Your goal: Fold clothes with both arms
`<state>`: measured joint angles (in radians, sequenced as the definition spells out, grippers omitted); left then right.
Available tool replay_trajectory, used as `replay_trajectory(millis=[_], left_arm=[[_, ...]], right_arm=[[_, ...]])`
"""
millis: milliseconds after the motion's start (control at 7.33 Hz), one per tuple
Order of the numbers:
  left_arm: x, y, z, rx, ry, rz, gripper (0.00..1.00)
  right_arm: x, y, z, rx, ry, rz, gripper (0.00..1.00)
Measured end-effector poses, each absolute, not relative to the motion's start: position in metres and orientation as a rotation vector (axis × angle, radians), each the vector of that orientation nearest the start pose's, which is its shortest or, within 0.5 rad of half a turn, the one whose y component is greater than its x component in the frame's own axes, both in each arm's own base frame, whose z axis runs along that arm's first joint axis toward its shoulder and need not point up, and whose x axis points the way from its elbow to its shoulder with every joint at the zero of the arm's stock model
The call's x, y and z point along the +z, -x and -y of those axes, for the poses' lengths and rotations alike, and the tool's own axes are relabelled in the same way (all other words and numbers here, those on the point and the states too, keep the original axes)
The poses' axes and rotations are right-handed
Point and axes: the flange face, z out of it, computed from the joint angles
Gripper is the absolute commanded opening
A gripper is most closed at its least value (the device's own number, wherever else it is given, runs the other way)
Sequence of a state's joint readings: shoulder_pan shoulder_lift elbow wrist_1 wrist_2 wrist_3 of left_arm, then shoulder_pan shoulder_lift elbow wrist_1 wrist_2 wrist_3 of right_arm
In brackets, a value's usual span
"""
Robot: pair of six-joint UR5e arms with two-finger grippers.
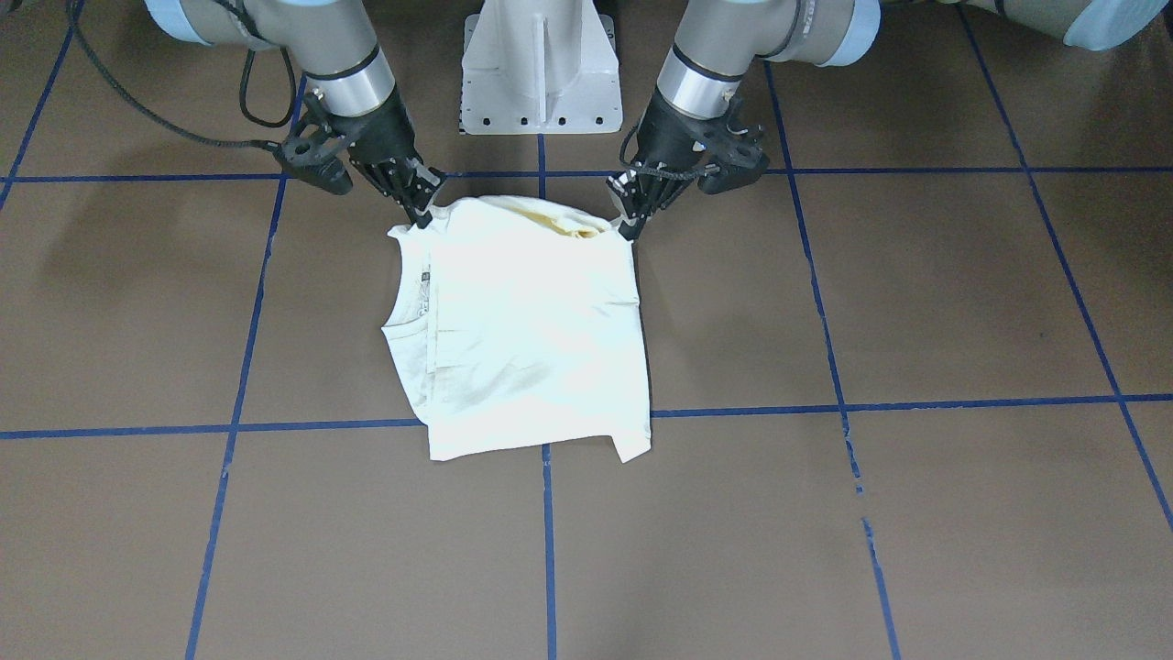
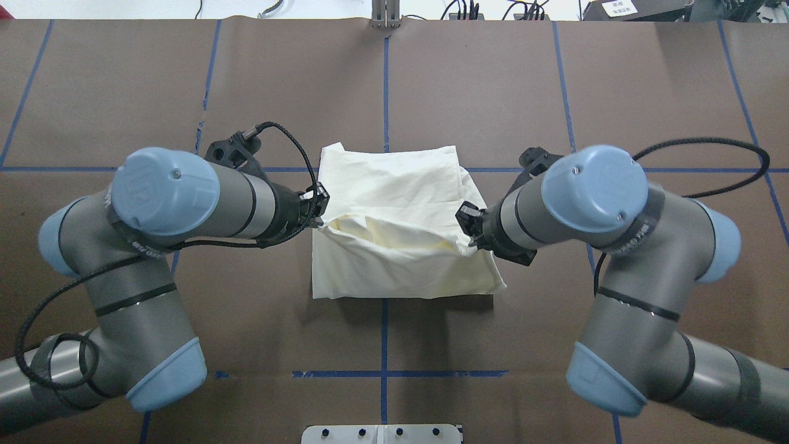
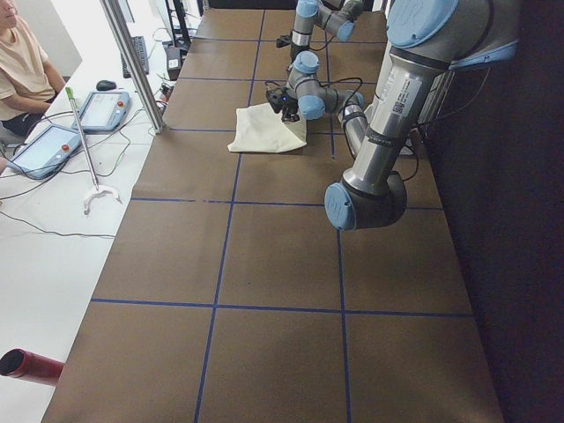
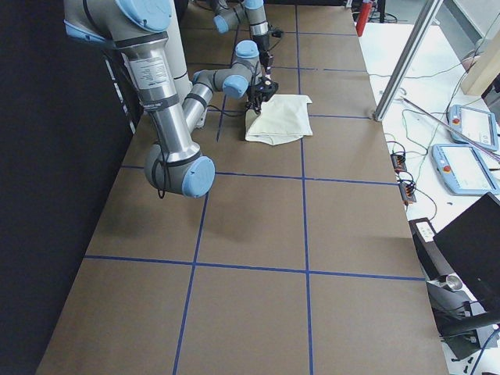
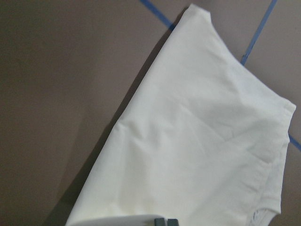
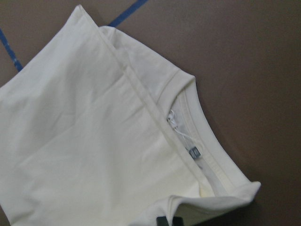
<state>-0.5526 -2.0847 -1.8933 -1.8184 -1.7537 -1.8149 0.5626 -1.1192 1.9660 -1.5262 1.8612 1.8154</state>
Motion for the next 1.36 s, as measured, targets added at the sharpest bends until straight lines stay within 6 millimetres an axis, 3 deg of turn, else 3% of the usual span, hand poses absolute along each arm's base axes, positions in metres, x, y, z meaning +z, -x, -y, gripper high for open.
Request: replay_trajectory(millis=[273, 682, 818, 1091, 1227, 1364], left_arm=[[0.22, -0.467, 0.468, -0.616, -0.07, -1.111, 0.0], [0.237, -0.493, 0.508, -0.642, -0.105, -1.096, 0.0], [0.239, -0.501, 0.52, -0.646, -0.121, -1.089, 0.23], [0.25, -0.504, 0.545, -0.614, -0.173, -1.092, 0.47], [0.248, -0.496, 0.553, -0.604, -0.196, -1.116, 0.4], [0.249, -0.483, 0.551, -0.593, -0.209, -1.153, 0.0]], right_arm=[[0.24, 0.455, 0.463, 0.636, 0.121, 0.879, 0.0], [0.268, 0.48, 0.507, 0.608, 0.105, 0.807, 0.0], [0.281, 0.488, 0.519, 0.598, 0.096, 0.808, 0.0], [0.3, 0.501, 0.535, 0.58, 0.085, 0.807, 0.0], [0.305, 0.504, 0.538, 0.573, 0.083, 0.802, 0.0], [0.306, 0.506, 0.539, 0.566, 0.08, 0.8, 0.0]])
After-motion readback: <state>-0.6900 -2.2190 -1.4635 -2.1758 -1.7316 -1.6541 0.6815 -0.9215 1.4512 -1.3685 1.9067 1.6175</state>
